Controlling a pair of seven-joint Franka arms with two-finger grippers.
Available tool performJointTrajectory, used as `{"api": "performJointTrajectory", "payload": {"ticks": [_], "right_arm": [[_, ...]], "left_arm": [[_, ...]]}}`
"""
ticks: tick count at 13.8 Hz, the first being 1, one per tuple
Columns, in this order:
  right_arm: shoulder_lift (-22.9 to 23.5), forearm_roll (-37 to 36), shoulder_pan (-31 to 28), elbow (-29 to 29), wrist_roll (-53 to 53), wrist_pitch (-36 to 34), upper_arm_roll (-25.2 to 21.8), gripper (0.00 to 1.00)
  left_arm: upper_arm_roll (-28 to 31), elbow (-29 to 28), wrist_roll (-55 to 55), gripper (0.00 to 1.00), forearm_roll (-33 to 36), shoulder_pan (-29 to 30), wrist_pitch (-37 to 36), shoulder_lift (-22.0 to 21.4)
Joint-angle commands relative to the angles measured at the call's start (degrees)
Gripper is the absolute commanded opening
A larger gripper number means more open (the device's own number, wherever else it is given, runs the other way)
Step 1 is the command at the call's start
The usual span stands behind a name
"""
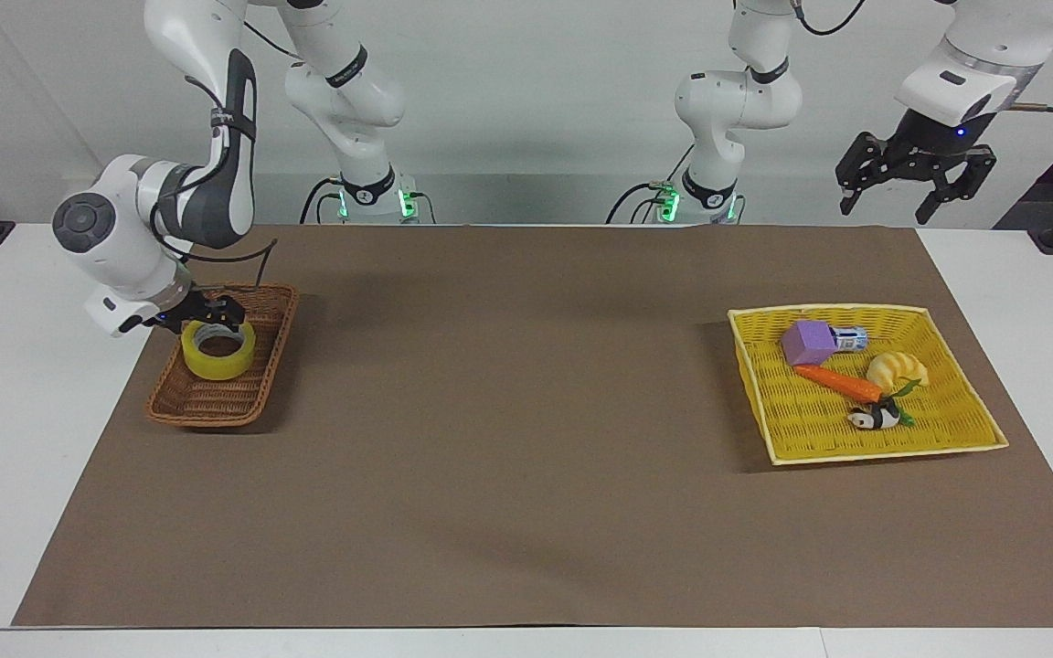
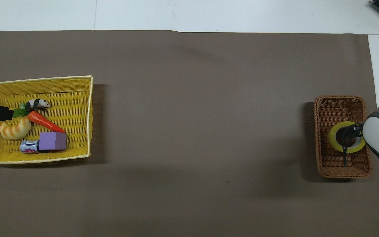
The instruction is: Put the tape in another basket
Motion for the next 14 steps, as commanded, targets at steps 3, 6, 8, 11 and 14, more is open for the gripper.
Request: {"api": "performJointTrajectory", "payload": {"ticks": [3, 6, 8, 11, 14], "right_arm": [[-0.27, -0.17, 3.77, 7.73, 4.20, 0.59, 1.07, 1.00], [-0.45, -0.08, 7.38, 12.82, 15.00, 0.95, 1.24, 1.00], [-0.62, 0.70, 10.28, 16.79, 18.98, -0.19, 1.68, 1.00], [-0.80, 2.20, 13.36, 22.32, 18.64, -6.58, 2.30, 1.00], [-0.71, 6.42, 13.19, 29.44, 14.96, -17.38, 2.91, 1.00]], "left_arm": [[-0.51, 0.98, 0.28, 1.00, 0.77, 0.55, -0.93, 0.32], [-0.51, 0.98, 0.28, 1.00, 0.77, 0.55, -0.93, 0.32], [-0.51, 0.98, 0.28, 1.00, 0.77, 0.55, -0.93, 0.32], [-0.51, 0.98, 0.28, 1.00, 0.77, 0.55, -0.93, 0.32], [-0.51, 0.98, 0.28, 1.00, 0.77, 0.55, -0.93, 0.32]]}}
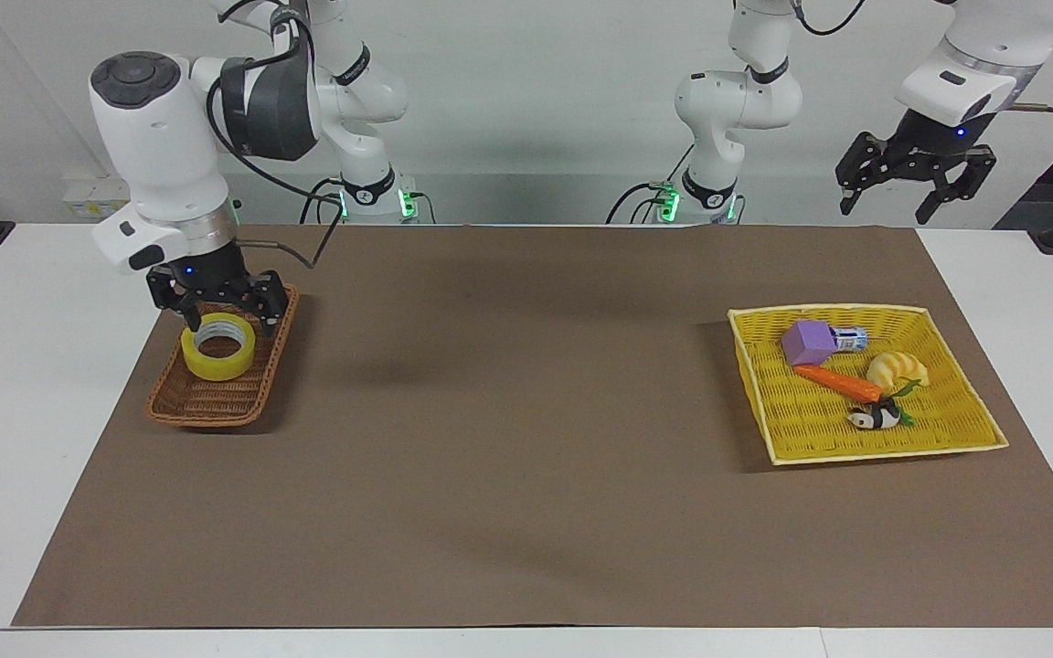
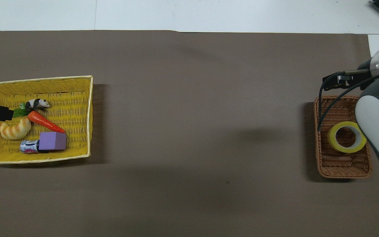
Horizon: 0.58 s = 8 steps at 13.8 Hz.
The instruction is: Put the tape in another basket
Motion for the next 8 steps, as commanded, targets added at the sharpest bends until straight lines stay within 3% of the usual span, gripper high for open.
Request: {"api": "performJointTrajectory", "payload": {"ticks": [1, 6, 8], "right_arm": [[0.43, 2.95, -0.89, 7.11, -4.38, -9.96, 0.23, 1.00], [-0.27, 3.74, -0.89, 8.71, -3.96, -15.43, 0.32, 1.00], [-1.93, 5.14, -1.15, 8.28, -1.85, -14.14, 0.05, 1.00]], "left_arm": [[-0.51, 0.98, 0.27, 1.00, 0.77, 0.55, -0.93, 0.32], [-0.51, 0.98, 0.27, 1.00, 0.77, 0.55, -0.93, 0.32], [-0.51, 0.98, 0.27, 1.00, 0.77, 0.55, -0.93, 0.32]]}}
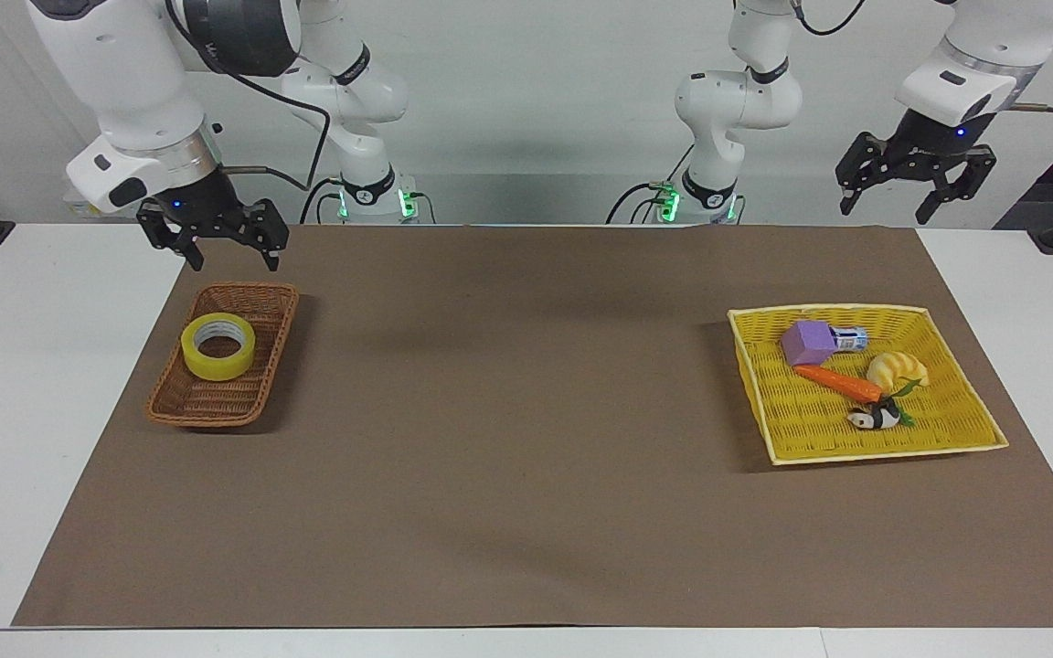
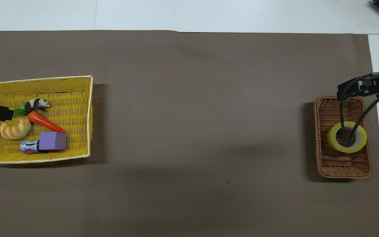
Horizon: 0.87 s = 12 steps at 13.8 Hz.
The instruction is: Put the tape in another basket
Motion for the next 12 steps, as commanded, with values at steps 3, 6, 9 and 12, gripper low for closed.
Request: {"api": "performJointTrajectory", "payload": {"ticks": [3, 6, 9, 12], "right_arm": [[-1.98, 1.94, -0.79, -0.56, 1.30, 0.99, 0.29, 1.00], [-1.98, 1.94, -0.70, -0.65, 1.21, 1.16, 0.29, 1.00], [-1.89, 2.03, -0.26, -0.30, 1.39, 0.64, 0.29, 1.00], [-1.63, 2.37, -0.44, -0.12, 1.39, -0.77, 0.37, 1.00]], "left_arm": [[-0.51, 0.98, 0.27, 1.00, 0.77, 0.55, -0.93, 0.32], [-0.51, 0.98, 0.27, 1.00, 0.77, 0.55, -0.93, 0.32], [-0.51, 0.98, 0.27, 1.00, 0.77, 0.55, -0.93, 0.32], [-0.51, 0.98, 0.27, 1.00, 0.77, 0.55, -0.93, 0.32]]}}
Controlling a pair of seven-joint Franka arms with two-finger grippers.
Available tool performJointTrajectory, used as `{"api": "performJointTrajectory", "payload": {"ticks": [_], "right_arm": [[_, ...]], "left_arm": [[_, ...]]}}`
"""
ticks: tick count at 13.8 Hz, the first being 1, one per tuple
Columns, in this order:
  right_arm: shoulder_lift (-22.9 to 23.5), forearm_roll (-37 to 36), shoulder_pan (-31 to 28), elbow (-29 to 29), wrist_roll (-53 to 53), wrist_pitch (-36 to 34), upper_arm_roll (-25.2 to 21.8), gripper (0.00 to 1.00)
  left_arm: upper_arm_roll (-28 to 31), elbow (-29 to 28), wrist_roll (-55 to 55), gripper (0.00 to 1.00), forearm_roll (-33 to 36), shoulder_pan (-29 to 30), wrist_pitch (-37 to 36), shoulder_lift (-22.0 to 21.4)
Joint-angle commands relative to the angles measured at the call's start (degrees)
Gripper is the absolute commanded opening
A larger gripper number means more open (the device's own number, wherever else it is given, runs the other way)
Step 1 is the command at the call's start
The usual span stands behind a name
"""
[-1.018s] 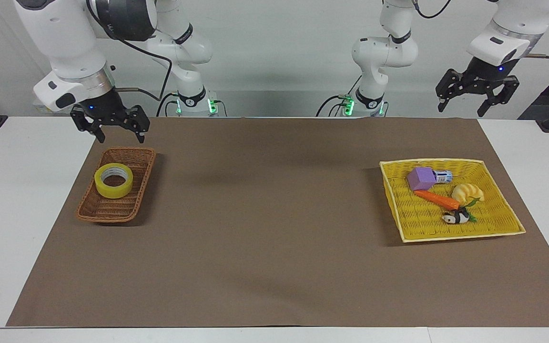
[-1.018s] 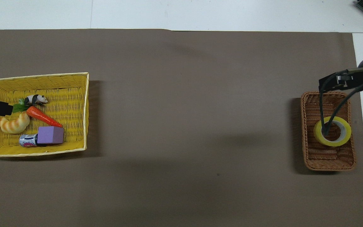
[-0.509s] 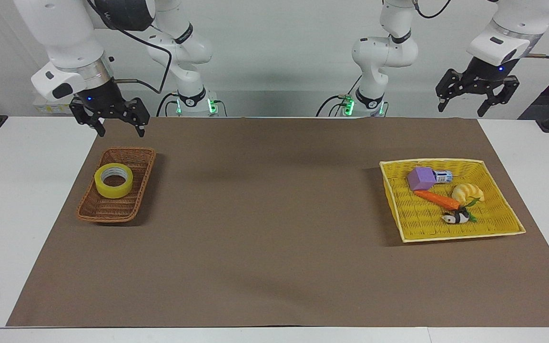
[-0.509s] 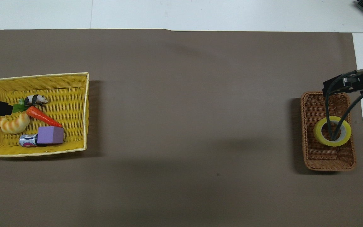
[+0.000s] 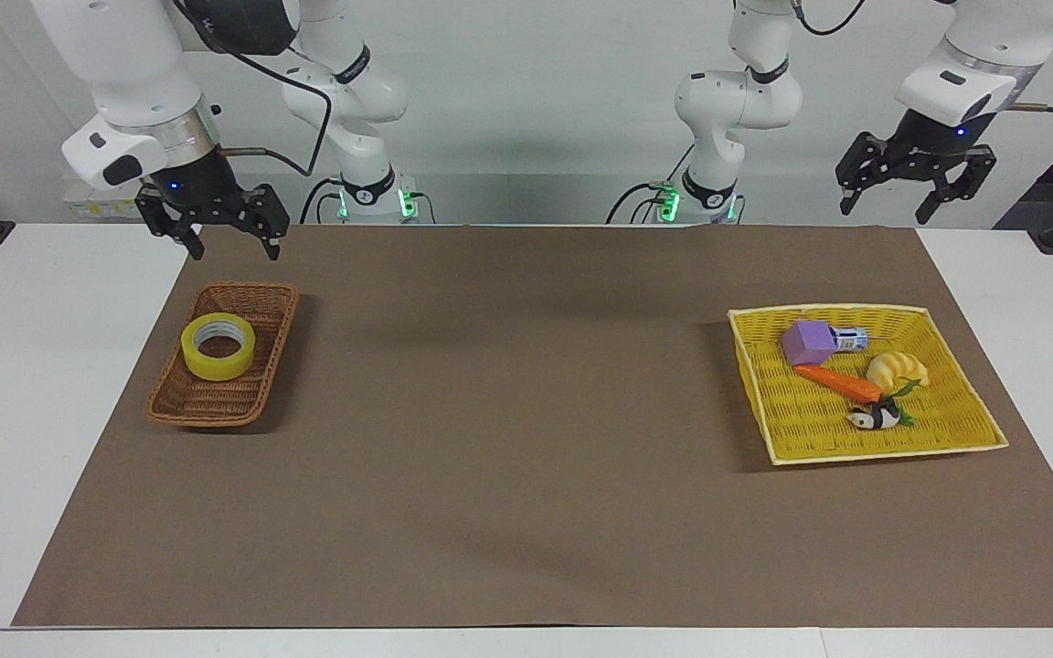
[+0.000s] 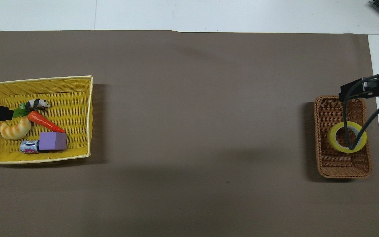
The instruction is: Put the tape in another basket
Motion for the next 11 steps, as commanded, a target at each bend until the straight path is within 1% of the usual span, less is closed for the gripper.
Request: {"api": "performJointTrajectory", "payload": {"ticks": [1, 4, 7, 11], "right_arm": [[-0.28, 2.12, -0.68, -0.25, 0.85, -0.83, 0.21, 1.00], [-0.54, 2.39, -1.39, 0.01, 0.85, -3.81, -0.14, 1.00], [-0.72, 3.80, -1.21, -0.08, 0.85, -3.03, -0.40, 1.00], [-0.98, 3.80, -1.21, -0.08, 1.29, -3.03, -0.32, 1.00]], "left_arm": [[-0.51, 0.98, 0.27, 1.00, 0.77, 0.55, -0.93, 0.32], [-0.51, 0.98, 0.28, 1.00, 0.77, 0.55, -0.93, 0.32], [-0.51, 0.98, 0.27, 1.00, 0.77, 0.55, -0.93, 0.32], [-0.51, 0.98, 0.36, 1.00, 0.77, 0.55, -0.93, 0.32]]}}
